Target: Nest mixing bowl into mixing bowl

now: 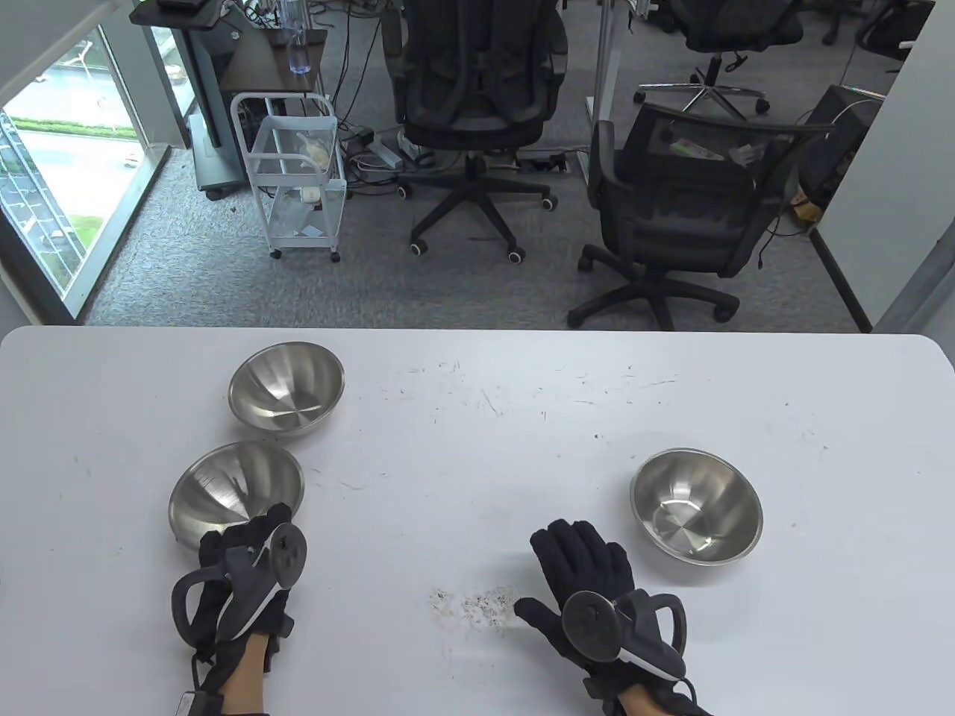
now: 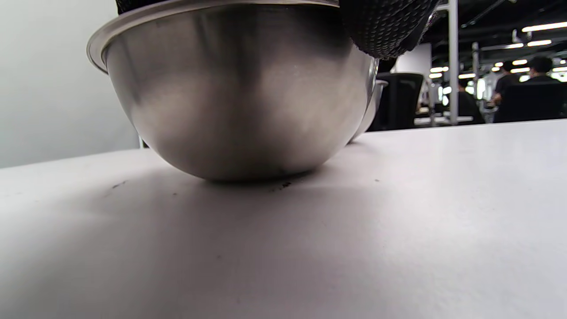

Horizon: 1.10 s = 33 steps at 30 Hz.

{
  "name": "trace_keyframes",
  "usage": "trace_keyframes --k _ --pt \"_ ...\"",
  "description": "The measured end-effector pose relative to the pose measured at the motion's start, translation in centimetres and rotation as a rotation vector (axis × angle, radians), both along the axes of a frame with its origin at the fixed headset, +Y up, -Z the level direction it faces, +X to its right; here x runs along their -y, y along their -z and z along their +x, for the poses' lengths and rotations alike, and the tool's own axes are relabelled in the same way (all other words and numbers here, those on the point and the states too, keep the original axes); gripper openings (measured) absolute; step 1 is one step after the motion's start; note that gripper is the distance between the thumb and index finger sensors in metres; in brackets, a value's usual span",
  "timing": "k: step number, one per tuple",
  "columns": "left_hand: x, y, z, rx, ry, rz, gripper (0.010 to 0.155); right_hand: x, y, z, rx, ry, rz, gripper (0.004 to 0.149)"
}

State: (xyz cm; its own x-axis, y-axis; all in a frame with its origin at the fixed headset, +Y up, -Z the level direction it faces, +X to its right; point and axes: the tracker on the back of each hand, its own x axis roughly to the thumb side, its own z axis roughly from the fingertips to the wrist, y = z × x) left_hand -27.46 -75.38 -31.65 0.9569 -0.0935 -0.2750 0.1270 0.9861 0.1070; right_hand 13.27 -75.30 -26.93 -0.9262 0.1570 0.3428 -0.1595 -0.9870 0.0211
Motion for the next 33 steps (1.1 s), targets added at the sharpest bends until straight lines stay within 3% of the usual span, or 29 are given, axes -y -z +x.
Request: trace_keyframes --k 8,16,22,33 --pt "-0.2 -0.2 -0.3 -0.055 -0.031 0.105 0.039 0.0 0.0 0.0 -0.004 0.002 0.005 0.083" --pt "-1.2 -0.7 0.4 -0.020 -0.051 0.145 0.039 -0.1 -0.1 -0.1 -0.008 0.005 0.011 0.083" --pt "-2.4 -1.3 2.3 0.055 -0.042 0.189 0.039 -0.1 -0.1 0.0 -0.006 0.008 0.016 0.083" --pt "-3.8 -2.5 9.1 0.293 -0.001 0.249 0.039 -0.4 -0.2 0.4 0.006 0.025 0.034 0.083"
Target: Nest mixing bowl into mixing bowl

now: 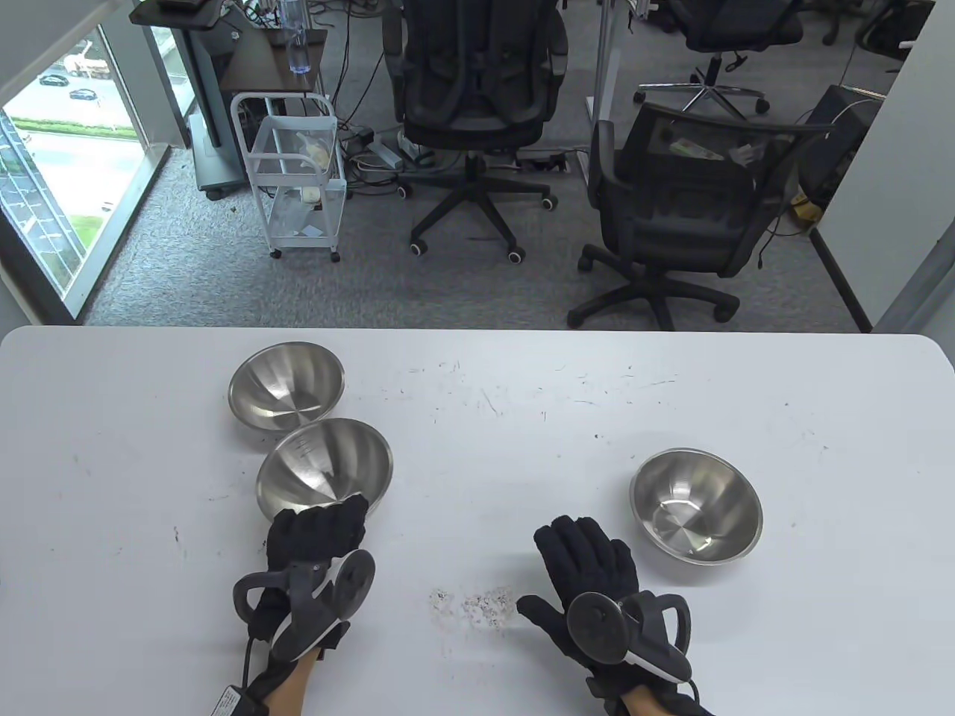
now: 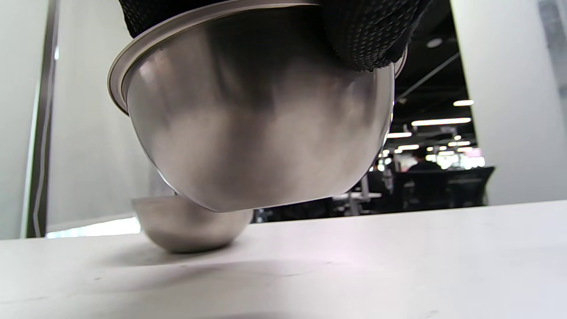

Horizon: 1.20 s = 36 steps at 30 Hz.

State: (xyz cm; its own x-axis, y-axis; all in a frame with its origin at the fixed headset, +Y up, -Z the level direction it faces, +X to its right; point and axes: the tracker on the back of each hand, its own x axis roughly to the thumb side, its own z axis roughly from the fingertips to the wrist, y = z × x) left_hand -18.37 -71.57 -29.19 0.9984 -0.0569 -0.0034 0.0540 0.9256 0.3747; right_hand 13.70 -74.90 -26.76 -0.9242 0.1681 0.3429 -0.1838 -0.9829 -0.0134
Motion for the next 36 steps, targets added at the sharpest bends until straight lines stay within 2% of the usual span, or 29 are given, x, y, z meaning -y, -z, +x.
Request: trace_keyframes --k 14,21,28,36 --pt "0.5 -0.5 8.0 0.218 0.001 -0.011 0.039 -0.6 -0.1 1.0 0.018 0.034 0.025 0.084" --pt "1.4 -0.7 11.4 0.278 0.026 -0.024 0.039 -1.0 0.0 1.9 0.036 0.063 0.038 0.084" --pt "3.4 -1.1 13.3 0.318 0.172 -0.039 0.038 -1.1 0.0 2.0 0.041 0.067 0.039 0.084" --pt "4.2 -1.1 13.6 0.345 0.173 -0.088 0.038 -1.2 0.0 2.0 0.042 0.068 0.034 0.084"
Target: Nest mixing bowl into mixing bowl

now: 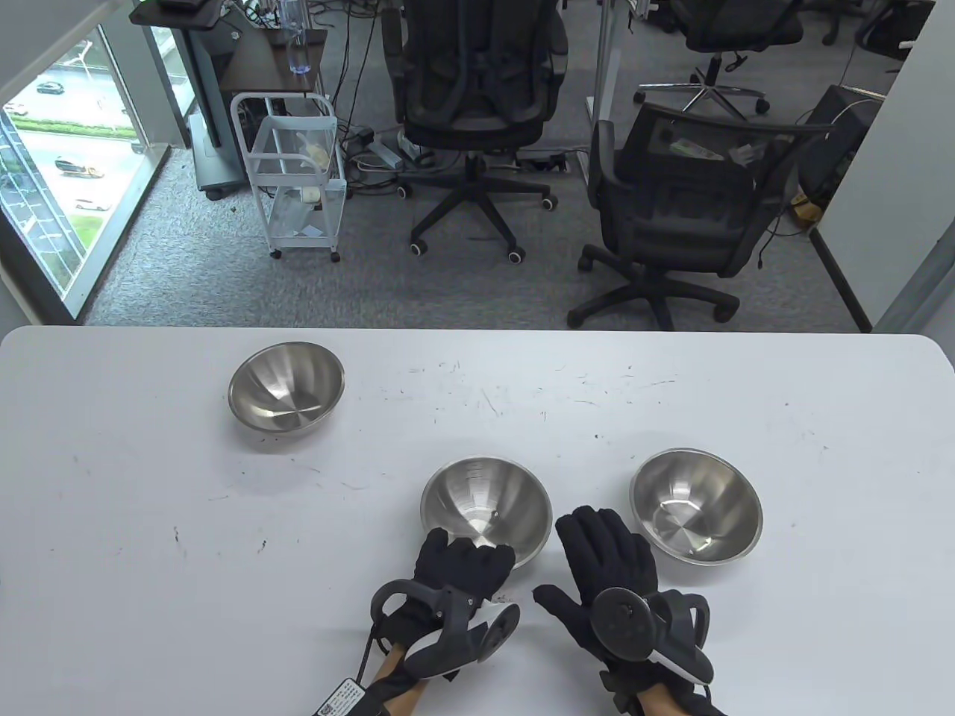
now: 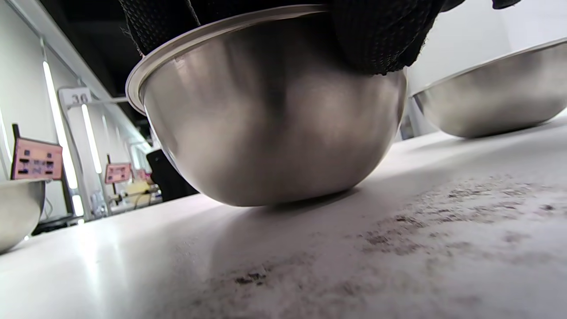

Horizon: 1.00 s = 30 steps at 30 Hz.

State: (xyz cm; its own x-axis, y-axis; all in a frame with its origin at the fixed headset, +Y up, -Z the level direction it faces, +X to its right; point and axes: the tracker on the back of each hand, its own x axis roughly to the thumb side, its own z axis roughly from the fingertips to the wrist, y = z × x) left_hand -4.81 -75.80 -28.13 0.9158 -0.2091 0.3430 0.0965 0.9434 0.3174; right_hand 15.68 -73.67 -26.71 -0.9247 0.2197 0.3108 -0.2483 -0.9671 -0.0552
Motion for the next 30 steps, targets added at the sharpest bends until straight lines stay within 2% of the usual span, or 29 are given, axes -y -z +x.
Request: trace_keyframes --k 8,15,20,30 --pt "0.2 0.0 -0.3 0.005 0.000 -0.028 0.039 -0.1 0.0 0.0 -0.002 0.002 -0.006 0.084" --pt "0.0 -0.3 -0.9 0.015 0.002 -0.035 0.050 -0.1 0.0 -0.1 -0.002 -0.001 -0.015 0.084" --pt "-0.6 -0.5 -2.3 0.008 -0.049 -0.023 0.059 -0.1 0.1 -0.1 -0.002 -0.002 -0.020 0.084" --pt "-1.8 -0.4 -5.6 -0.054 -0.123 0.012 0.065 -0.1 0.1 -0.1 -0.004 -0.007 -0.024 0.084"
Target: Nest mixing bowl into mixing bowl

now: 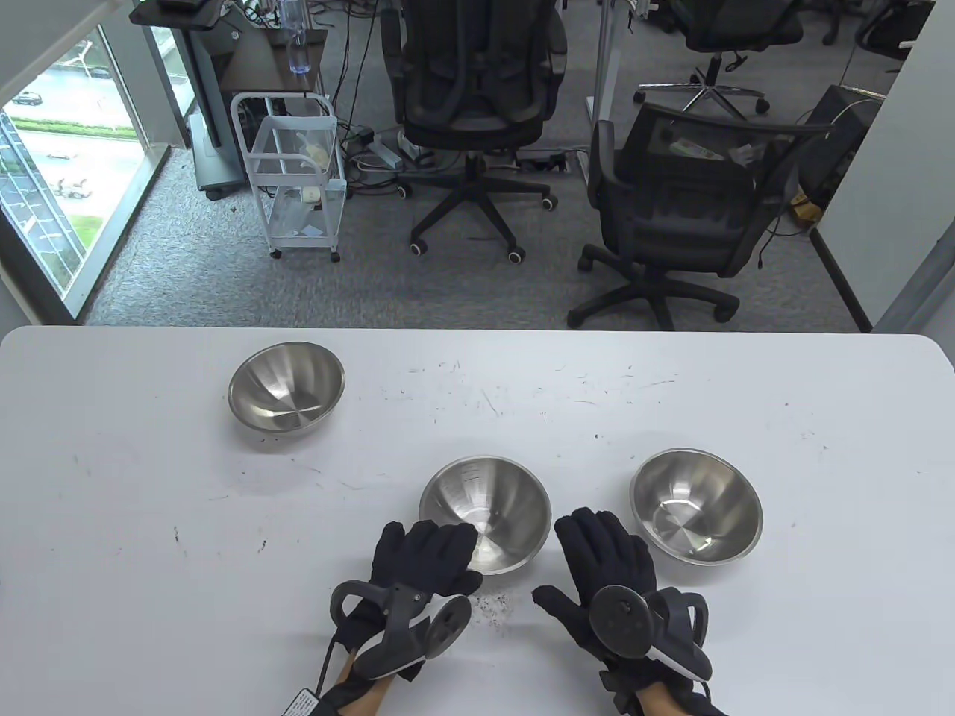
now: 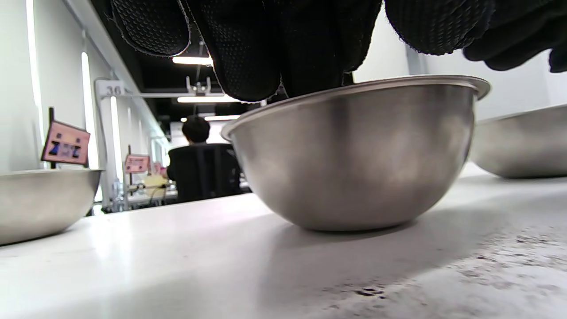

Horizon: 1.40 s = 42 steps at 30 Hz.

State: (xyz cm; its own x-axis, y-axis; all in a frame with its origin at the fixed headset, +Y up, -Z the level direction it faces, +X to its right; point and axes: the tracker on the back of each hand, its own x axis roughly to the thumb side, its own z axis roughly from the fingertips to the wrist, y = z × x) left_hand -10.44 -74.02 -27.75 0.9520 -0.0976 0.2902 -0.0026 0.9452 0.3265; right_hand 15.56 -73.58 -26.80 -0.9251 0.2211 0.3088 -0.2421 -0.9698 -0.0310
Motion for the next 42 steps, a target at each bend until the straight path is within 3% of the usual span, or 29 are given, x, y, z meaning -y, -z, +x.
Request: trace_keyframes --k 12,24,34,42 --pt "-0.1 -0.5 -5.6 -0.095 -0.038 0.014 0.068 0.0 0.0 -0.1 0.002 -0.008 -0.007 0.085" --pt "0.0 -1.1 -6.3 -0.114 -0.099 0.027 0.069 -0.1 0.1 0.0 0.037 -0.034 0.034 0.084" --pt "-0.1 -1.5 -6.3 -0.106 -0.141 0.031 0.069 -1.3 0.7 3.3 0.264 -0.137 0.161 0.080" --pt "0.3 -1.1 -6.8 -0.120 -0.152 0.003 0.068 -0.7 2.1 6.6 0.413 -0.162 0.116 0.070"
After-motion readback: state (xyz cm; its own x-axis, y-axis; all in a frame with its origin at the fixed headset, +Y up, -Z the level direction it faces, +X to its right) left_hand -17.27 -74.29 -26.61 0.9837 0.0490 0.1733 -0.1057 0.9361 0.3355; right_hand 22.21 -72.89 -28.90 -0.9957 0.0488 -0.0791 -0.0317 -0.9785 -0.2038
